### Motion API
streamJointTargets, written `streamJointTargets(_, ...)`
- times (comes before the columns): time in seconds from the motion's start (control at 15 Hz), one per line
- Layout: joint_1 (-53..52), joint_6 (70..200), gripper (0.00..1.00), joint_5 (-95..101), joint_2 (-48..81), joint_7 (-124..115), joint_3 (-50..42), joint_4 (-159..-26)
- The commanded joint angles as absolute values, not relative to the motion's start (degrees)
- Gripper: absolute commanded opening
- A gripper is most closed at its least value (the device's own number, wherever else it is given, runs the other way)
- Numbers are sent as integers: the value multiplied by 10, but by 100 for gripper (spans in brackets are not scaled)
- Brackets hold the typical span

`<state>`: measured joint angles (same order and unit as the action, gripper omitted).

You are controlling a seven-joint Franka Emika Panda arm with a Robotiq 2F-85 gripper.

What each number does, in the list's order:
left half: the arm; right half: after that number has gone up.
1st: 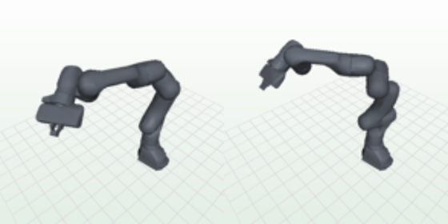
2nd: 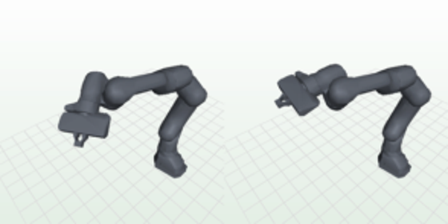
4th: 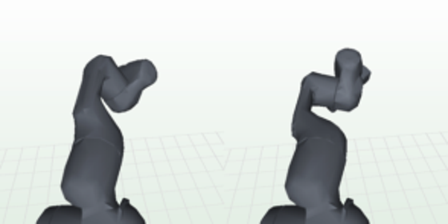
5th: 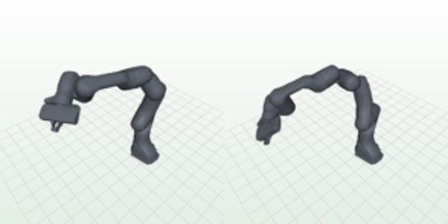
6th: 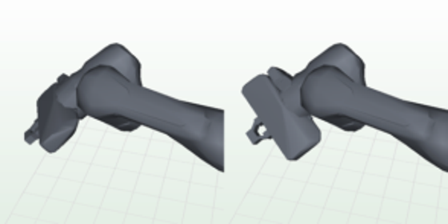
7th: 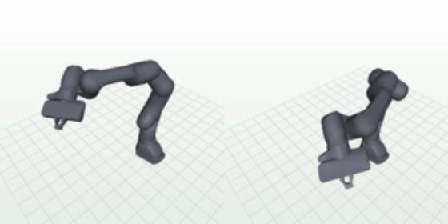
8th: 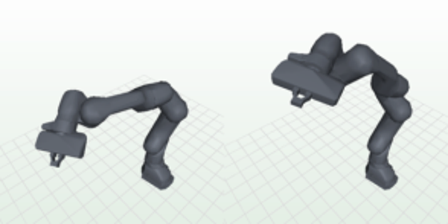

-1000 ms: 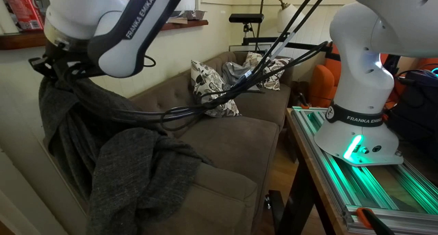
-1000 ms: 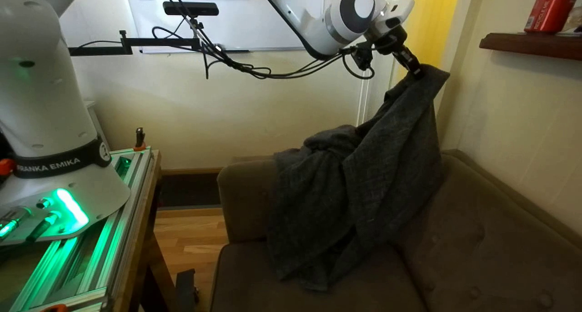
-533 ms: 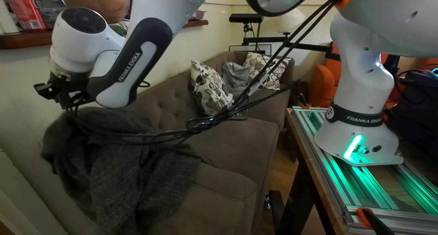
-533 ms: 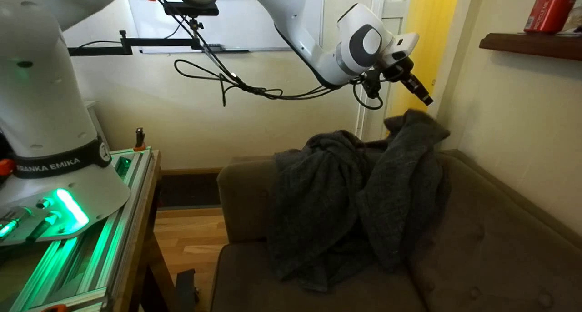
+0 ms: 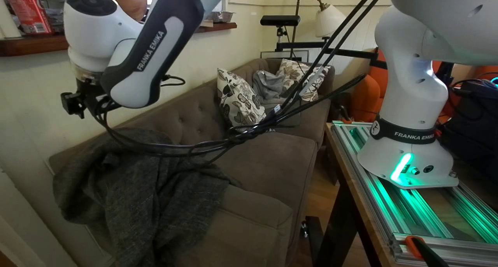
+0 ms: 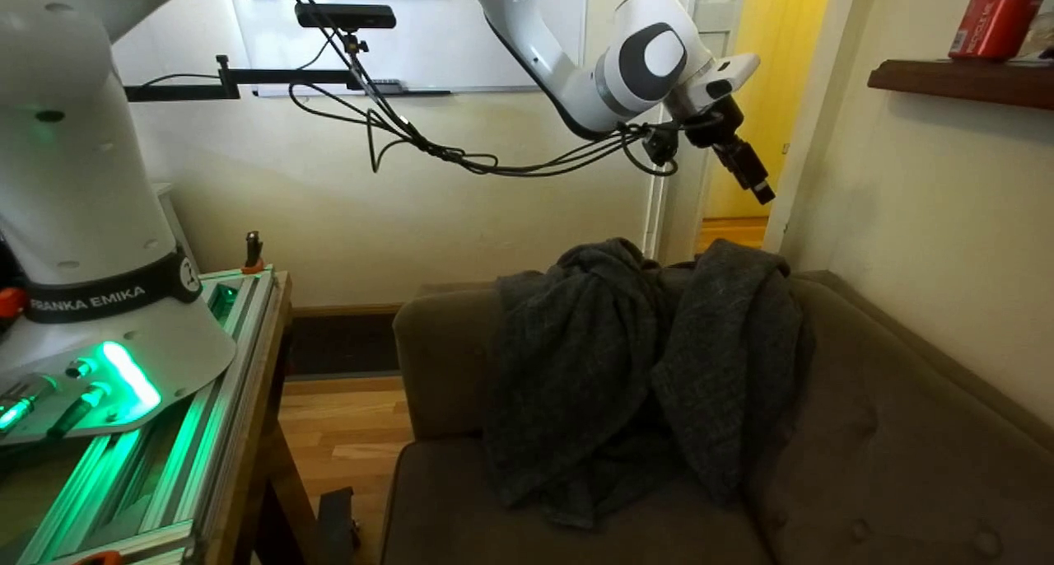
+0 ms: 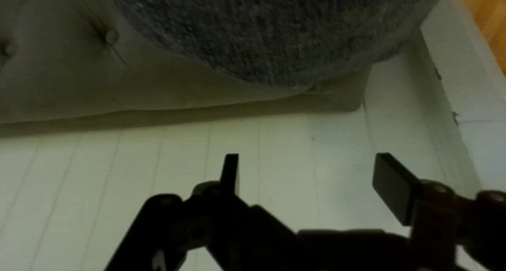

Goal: Spread the blanket over the armrest of the chair

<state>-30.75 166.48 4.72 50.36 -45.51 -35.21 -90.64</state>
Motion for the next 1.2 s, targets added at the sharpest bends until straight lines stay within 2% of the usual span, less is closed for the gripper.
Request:
streamJointTargets(0.0,-301,1610,100,41,363,-377,-299,-1047)
streamJointTargets(0.2,-281,1582,100,30,275,-321,-255,-1134)
streamJointTargets(0.4,-207,1527,100,35,220,-296,-166,-1178)
streamJointTargets(0.67,-113,1455,100,-33,225,-234,-61,-1191)
streamJointTargets(0.93,-81,1482,100,-64,272,-234,-20,-1182)
streamJointTargets(1.13,-74,1521,77,-87,310,-238,-2,-1165)
